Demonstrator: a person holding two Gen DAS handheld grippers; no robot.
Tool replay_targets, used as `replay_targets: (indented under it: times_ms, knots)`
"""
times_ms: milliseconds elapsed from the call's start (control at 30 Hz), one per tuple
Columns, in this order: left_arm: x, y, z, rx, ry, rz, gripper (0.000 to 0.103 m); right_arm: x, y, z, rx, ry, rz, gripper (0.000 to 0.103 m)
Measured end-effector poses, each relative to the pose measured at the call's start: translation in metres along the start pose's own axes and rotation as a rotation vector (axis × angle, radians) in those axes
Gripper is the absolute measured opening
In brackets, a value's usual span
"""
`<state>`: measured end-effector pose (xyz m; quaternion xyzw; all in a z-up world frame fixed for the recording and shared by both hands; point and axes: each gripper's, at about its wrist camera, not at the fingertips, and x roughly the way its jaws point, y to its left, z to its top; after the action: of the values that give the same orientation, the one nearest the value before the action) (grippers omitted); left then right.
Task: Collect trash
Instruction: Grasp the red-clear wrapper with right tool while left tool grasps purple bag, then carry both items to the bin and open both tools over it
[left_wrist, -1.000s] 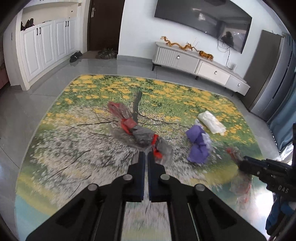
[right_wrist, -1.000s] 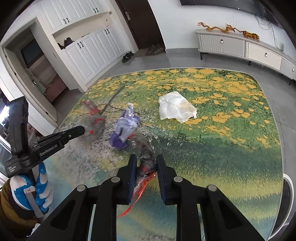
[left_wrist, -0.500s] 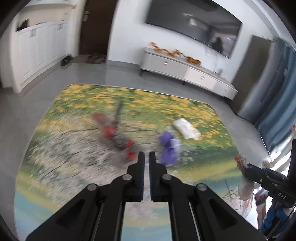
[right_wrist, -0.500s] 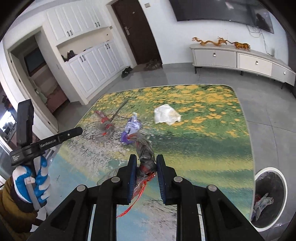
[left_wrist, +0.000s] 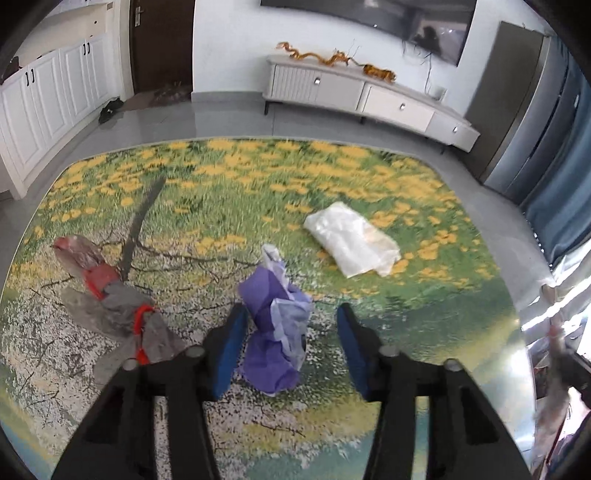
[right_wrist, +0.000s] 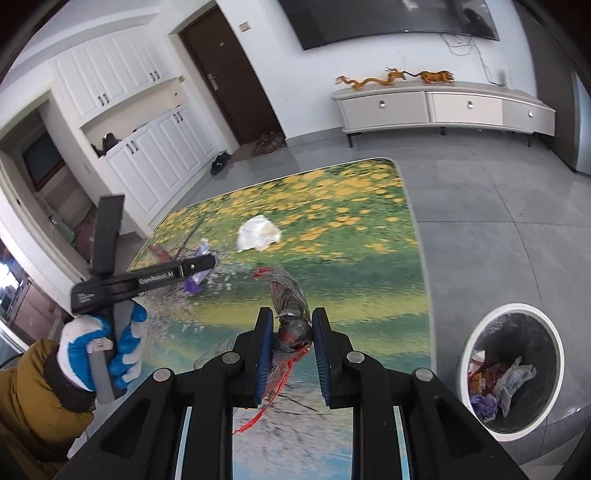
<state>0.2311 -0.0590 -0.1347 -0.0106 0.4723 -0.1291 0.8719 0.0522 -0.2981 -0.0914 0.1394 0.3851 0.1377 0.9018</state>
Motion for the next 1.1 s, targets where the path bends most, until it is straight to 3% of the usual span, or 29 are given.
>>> replay_targets:
  times_ms: [100, 167, 400, 667, 833, 1100]
  knots:
    - [0.004, 0.000, -0.003, 0.007, 0.002, 0.022, 0.027, -0.005, -0.011, -0.001, 0.019, -0.012, -0.001, 0.021]
    - [0.002, -0.002, -0.003, 0.000, 0.001, 0.021, 0.026, -0.009, -0.019, -0.003, 0.034, -0.021, 0.001, 0.021]
    - [-0.019, -0.018, -0.005, 0.027, -0.051, 0.031, 0.025, -0.029, -0.044, -0.010, 0.073, -0.058, 0.009, 0.021]
    - [-0.037, -0.052, -0.018, 0.056, -0.042, -0.018, 0.025, -0.060, -0.081, -0.025, 0.140, -0.110, -0.006, 0.021]
    - [-0.046, -0.108, -0.021, 0.153, -0.026, -0.114, 0.025, -0.072, -0.115, -0.036, 0.210, -0.121, -0.075, 0.021]
    - [-0.041, -0.237, -0.016, 0.335, 0.030, -0.313, 0.025, -0.084, -0.180, -0.037, 0.312, -0.113, -0.261, 0.021]
